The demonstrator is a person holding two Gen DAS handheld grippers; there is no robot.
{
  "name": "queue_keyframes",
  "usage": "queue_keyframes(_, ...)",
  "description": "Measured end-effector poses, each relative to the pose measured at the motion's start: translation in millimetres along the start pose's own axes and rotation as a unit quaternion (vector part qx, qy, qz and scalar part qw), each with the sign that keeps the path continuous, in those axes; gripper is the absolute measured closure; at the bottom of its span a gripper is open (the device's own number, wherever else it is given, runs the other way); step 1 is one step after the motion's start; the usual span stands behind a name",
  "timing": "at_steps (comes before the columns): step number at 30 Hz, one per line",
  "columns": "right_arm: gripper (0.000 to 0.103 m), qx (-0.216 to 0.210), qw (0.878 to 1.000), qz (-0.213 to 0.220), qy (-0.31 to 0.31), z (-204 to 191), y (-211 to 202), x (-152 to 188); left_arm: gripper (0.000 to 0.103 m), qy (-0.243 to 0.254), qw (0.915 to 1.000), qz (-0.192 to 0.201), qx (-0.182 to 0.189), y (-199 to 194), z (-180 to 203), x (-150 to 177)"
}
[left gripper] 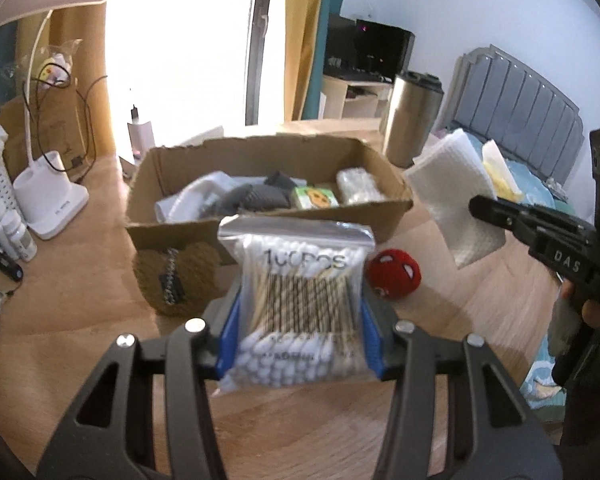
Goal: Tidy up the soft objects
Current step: 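Lift the cotton-swab bag with the left tool while the right tool carries the white cloth, then drop the swab bag into the box with the left tool while the right tool drops the cloth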
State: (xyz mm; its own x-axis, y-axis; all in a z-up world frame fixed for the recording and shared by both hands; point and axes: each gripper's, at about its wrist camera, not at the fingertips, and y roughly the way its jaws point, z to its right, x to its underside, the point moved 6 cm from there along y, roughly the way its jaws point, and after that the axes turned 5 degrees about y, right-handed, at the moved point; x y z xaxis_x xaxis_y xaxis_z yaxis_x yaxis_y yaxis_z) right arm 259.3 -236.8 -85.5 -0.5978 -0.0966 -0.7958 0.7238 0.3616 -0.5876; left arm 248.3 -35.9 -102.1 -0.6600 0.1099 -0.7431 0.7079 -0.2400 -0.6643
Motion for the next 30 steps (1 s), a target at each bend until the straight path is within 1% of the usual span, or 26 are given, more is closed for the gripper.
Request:
queue_keyframes(9, 0.093, -0.004, 1.000, 0.007, -0.014, -11.3, 3.2, -17.5, 0.052, -0.015, 0.9995, 0.023, -0.014, -11.7, -21.6, -14.2)
queue_keyframes(20, 0.093, -0.008, 0.999, 0.013, -0.045, -33.1, 14.2, -41.2, 0.052, -0.039, 0.9975, 0.052, -0.025, -20.1, -54.9, -29.5)
queue_keyframes(26, 0.093, -0.007, 0.998, 0.013, -0.053, -41.8, 22.3, -50.9, 0.052, -0.047, 0.9966, 0.063, -0.024, -18.3, -70.0, -36.2)
queue_keyframes(30, 0.093, -0.006, 0.998, 0.014, -0.057, -47.3, 28.6, -56.3, 0.052, -0.051, 0.9961, 0.071, -0.013, -17.3, -76.9, -40.6)
